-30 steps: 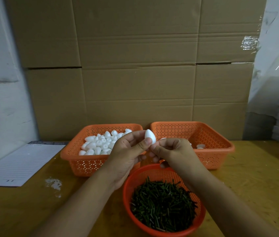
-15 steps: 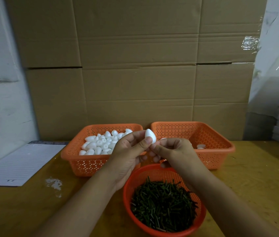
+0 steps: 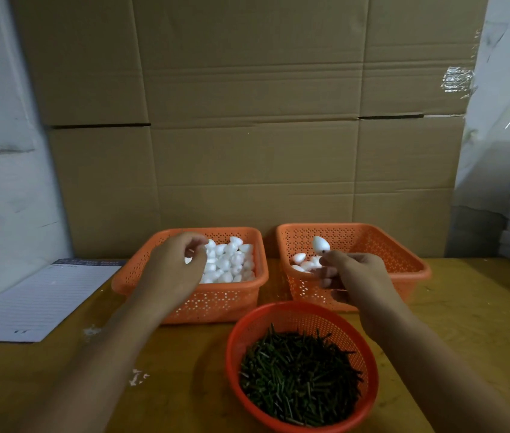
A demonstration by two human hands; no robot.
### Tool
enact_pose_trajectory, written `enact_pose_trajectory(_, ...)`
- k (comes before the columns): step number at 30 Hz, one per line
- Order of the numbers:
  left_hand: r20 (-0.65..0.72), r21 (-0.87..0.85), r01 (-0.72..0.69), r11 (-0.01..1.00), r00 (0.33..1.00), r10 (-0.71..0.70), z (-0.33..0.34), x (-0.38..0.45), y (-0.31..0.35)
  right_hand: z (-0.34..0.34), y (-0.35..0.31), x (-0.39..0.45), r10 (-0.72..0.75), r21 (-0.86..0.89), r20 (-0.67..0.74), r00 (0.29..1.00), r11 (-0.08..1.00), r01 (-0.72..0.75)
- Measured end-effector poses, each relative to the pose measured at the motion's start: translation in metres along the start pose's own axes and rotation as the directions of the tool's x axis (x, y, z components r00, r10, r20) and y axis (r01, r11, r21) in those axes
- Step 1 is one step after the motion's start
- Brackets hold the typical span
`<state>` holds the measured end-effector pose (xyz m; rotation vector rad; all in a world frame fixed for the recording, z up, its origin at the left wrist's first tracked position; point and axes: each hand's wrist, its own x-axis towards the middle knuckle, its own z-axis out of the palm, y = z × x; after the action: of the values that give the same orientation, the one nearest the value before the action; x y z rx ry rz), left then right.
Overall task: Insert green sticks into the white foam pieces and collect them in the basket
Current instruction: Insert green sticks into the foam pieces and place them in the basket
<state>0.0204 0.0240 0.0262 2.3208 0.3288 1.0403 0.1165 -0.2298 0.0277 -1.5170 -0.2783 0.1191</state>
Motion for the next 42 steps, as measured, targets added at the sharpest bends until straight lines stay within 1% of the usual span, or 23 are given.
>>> enact_pose_trajectory(3, 0.128, 0.214, 0.037, 0.976, 0.990, -0.066, -0.004, -0.003, -0.015, -0.005, 0.004, 0.008, 0.039, 0.026, -0.051, 0.998, 0.999, -0.038)
enact_pose_trajectory(6, 0.204, 0.307, 0.062, 0.950, 0.970, -0.129, -0.001, -0.007, -0.015, -0.010, 0.009, 0.016, 0.073, 0.066, -0.090, 0.993, 0.996, -0.067)
enact_pose_trajectory(9, 0.232, 0.399, 0.043, 0.916, 0.962, -0.146, 0.003, -0.009, -0.014, -0.016, 0.015, 0.023, 0.087, 0.080, -0.131, 0.988, 0.994, -0.077)
enact_pose_trajectory(13, 0.239, 0.394, 0.081, 0.915, 0.953, -0.188, 0.002, -0.005, -0.016, -0.022, 0.020, 0.030, 0.091, 0.074, -0.159, 0.983, 0.994, -0.081)
enact_pose_trajectory(16, 0.249, 0.364, 0.099, 0.926, 0.948, -0.200, 0.001, -0.003, -0.016, -0.022, 0.022, 0.031, 0.082, 0.085, -0.144, 0.986, 0.994, -0.070)
enact_pose_trajectory(18, 0.259, 0.380, 0.092, 0.921, 0.944, -0.202, 0.002, -0.003, -0.017, -0.022, 0.022, 0.030, 0.077, 0.115, -0.119, 0.990, 0.991, -0.063)
enact_pose_trajectory(21, 0.277, 0.379, 0.099, 0.920, 0.937, -0.214, 0.001, -0.001, -0.016, -0.017, 0.018, 0.023, 0.068, 0.093, -0.046, 0.997, 0.994, -0.064)
enact_pose_trajectory(24, 0.304, 0.358, 0.102, 0.928, 0.927, -0.220, 0.001, 0.002, -0.015, -0.009, 0.013, 0.013, 0.042, -0.020, 0.083, 0.996, 0.999, -0.040)
enact_pose_trajectory(26, 0.338, 0.373, 0.106, 0.922, 0.910, -0.242, 0.003, 0.009, -0.013, -0.003, 0.010, 0.007, 0.029, -0.111, 0.193, 0.981, 0.994, -0.008)
enact_pose_trajectory(29, 0.406, 0.436, 0.105, 0.894, 0.863, -0.299, 0.006, 0.025, -0.011, 0.003, 0.004, -0.001, 0.049, -0.236, 0.387, 0.921, 0.970, 0.048)
enact_pose_trajectory(31, 0.423, 0.460, 0.102, 0.882, 0.848, -0.318, 0.007, 0.036, -0.011, 0.007, 0.001, -0.006, 0.087, -0.309, 0.504, 0.859, 0.947, 0.086)
enact_pose_trajectory(33, 0.442, 0.472, 0.104, 0.876, 0.831, -0.337, 0.007, 0.046, -0.013, 0.009, -0.001, -0.011, 0.133, -0.363, 0.592, 0.795, 0.924, 0.116)
enact_pose_trajectory(35, 0.491, 0.493, 0.086, 0.866, 0.794, -0.358, 0.006, 0.053, -0.020, 0.011, -0.004, -0.015, 0.171, -0.403, 0.635, 0.753, 0.905, 0.134)
enact_pose_trajectory(39, 0.585, 0.549, 0.015, 0.836, 0.707, -0.398, 0.010, 0.060, -0.033, 0.013, -0.008, -0.021, 0.213, -0.433, 0.672, 0.709, 0.890, 0.143)
enact_pose_trajectory(42, 0.614, 0.545, 0.003, 0.838, 0.680, -0.401, 0.011, 0.064, -0.032, 0.013, -0.009, -0.022, 0.233, -0.439, 0.680, 0.695, 0.889, 0.132)
